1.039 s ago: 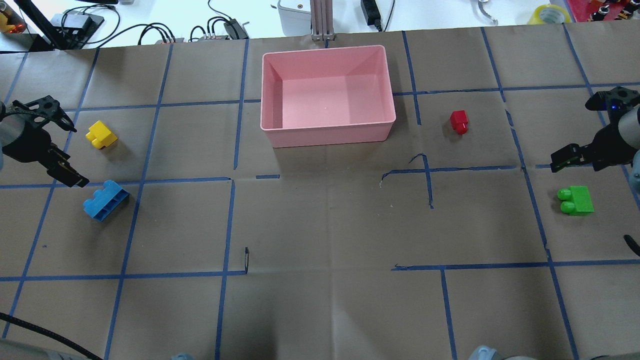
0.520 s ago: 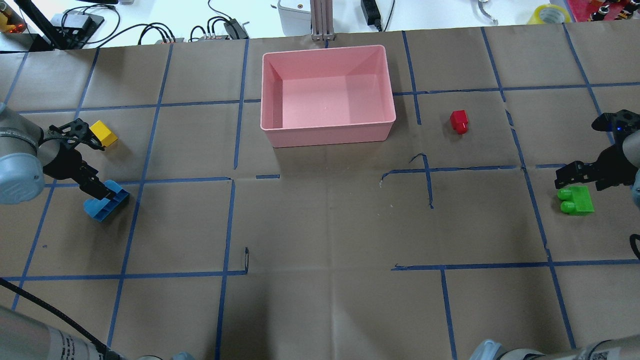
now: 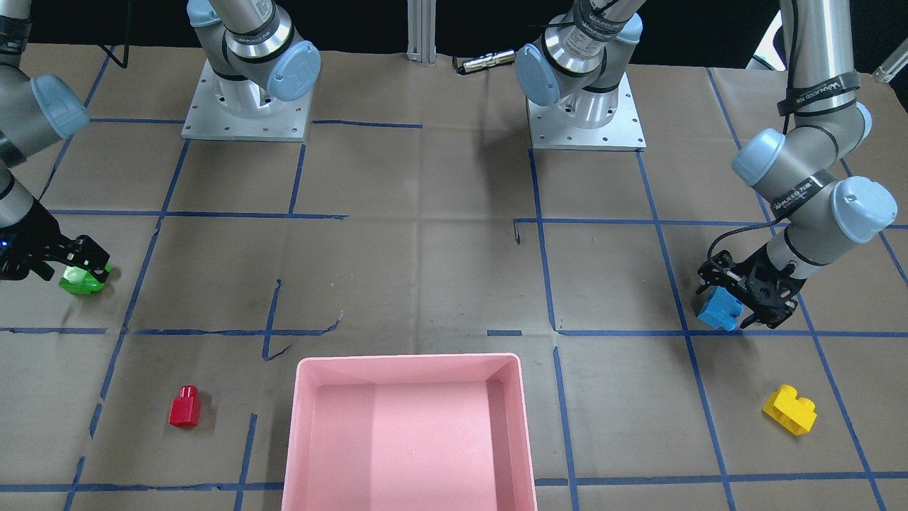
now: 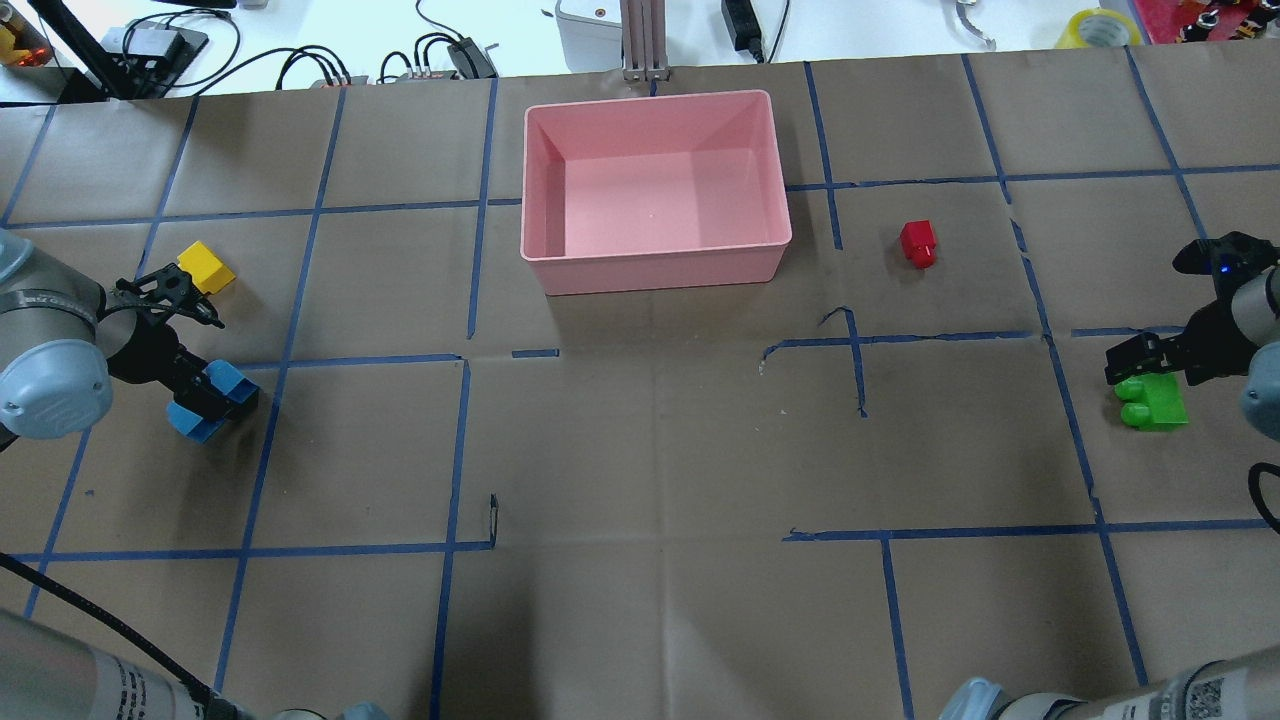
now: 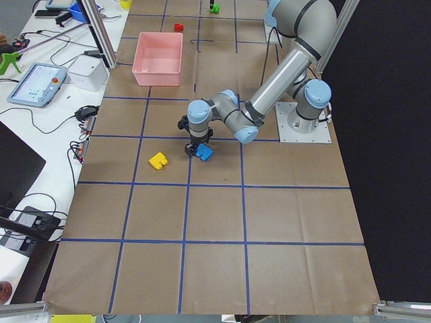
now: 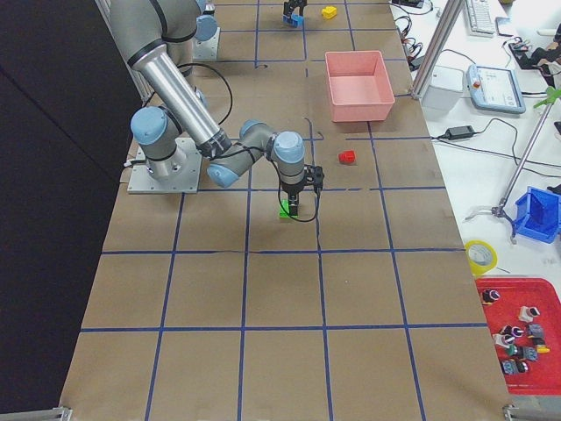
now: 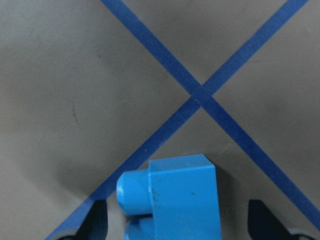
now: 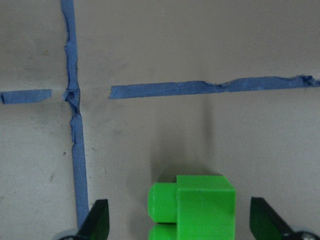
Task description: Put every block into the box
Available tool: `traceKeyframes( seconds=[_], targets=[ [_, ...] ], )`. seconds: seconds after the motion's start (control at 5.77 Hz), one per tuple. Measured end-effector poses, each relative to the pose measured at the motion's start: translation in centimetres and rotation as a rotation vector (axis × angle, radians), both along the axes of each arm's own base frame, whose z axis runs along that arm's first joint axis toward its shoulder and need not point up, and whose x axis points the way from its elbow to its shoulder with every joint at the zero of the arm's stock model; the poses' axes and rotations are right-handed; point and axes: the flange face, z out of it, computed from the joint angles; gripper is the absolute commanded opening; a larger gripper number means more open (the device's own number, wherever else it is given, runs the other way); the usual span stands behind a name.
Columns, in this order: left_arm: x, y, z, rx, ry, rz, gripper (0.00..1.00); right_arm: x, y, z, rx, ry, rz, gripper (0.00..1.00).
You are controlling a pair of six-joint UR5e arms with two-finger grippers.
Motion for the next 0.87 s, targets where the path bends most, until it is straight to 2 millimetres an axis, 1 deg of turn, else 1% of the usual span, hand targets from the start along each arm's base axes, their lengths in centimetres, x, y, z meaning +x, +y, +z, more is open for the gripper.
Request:
traceKeyframes(
  seconds=[0.17,0.52,0.69,0.87],
  targets=[
    [0.1,0.0,0.0,0.000,-0.001,0.002,0.48,0.0,0.3,-0.5,0.009,0.005,-0.001,0.99],
    [0.2,-0.1,0.5,-0.008,-0.012,0.004,0.13,-0.7,1.0,-0.8,0.038,0.030,-0.017,0.99],
    [0.3,-0.2,1.1,-0.018,-0.020,0.005,0.08,-1.2,1.5,-1.1,0.046,0.029,-0.028,0.98],
    [0.8,-1.2,3.3,-0.053,-0.040,0.039,0.08,-1.3,1.6,-1.2,0.048,0.026,-0.033,0.98]
  ],
)
